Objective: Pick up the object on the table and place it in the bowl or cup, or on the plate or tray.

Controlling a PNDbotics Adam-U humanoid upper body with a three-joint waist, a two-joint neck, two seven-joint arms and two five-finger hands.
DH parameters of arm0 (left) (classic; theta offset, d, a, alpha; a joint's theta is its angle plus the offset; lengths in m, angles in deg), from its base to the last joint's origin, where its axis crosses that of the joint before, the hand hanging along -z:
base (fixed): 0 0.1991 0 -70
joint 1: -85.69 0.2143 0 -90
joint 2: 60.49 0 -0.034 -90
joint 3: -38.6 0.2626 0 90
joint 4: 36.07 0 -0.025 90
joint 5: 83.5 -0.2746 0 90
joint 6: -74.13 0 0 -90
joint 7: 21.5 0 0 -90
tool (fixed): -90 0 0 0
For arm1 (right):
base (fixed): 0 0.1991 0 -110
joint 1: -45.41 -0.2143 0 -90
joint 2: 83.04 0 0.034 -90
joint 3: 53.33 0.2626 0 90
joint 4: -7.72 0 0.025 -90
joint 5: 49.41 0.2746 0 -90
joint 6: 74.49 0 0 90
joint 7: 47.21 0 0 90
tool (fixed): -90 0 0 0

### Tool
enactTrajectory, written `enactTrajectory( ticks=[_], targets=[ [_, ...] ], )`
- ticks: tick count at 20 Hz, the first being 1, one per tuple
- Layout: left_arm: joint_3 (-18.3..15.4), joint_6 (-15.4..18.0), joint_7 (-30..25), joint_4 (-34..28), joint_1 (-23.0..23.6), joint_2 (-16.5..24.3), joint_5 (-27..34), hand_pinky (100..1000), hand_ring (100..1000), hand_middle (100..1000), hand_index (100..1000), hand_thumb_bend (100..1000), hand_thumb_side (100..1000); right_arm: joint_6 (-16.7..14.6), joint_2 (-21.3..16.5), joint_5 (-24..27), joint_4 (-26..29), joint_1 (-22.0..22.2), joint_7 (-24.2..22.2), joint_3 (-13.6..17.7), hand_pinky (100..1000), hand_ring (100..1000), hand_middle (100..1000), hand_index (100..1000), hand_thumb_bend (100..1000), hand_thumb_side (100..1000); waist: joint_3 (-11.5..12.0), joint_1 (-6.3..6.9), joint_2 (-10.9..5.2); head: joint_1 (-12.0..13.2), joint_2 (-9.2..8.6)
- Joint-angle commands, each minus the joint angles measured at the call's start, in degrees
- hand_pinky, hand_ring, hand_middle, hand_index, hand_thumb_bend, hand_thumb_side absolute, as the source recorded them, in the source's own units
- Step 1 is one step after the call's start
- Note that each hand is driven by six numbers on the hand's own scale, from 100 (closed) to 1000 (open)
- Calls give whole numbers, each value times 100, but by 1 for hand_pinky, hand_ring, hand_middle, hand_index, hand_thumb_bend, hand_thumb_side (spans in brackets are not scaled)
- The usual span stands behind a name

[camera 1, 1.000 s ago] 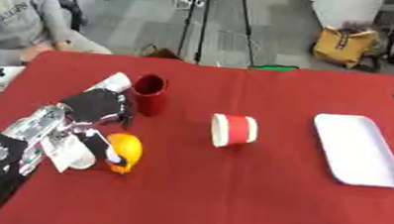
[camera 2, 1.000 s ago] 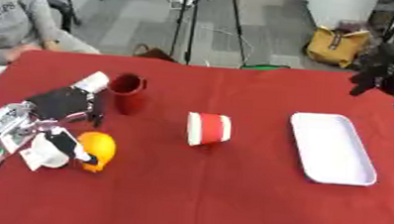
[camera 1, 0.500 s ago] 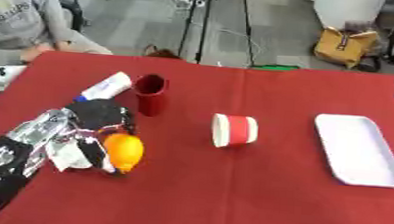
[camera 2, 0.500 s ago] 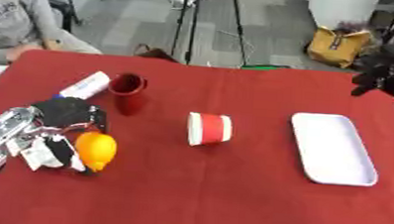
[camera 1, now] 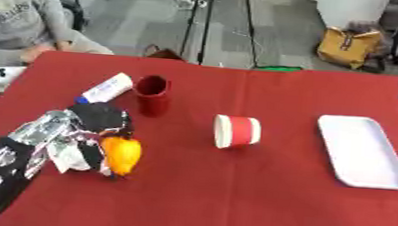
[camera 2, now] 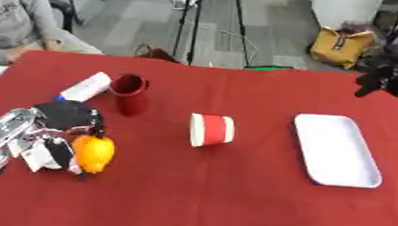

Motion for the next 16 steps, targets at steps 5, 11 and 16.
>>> enactTrajectory(
  ticks=[5,11,16],
  targets=[
    [-131,-251,490,-73,-104,123,179,556,474,340,442,694,364,-18,-47,-44,95,-68,5,22,549,636,695,847,100,634,9,-11,-56,2,-3],
    [-274,-390,375,-380,-136,184,559,552,461,320,422,649,365,-16,-47,-51,101,-61,15,30,549,635,694,847,100,634,8,-9,-58,-21,-7],
    [-384,-453,177,-750,-177,250,860,551,460,321,422,616,355,-15,-52,-56,102,-54,19,36,549,635,693,847,100,633,7,-6,-58,-38,-6]
  ],
)
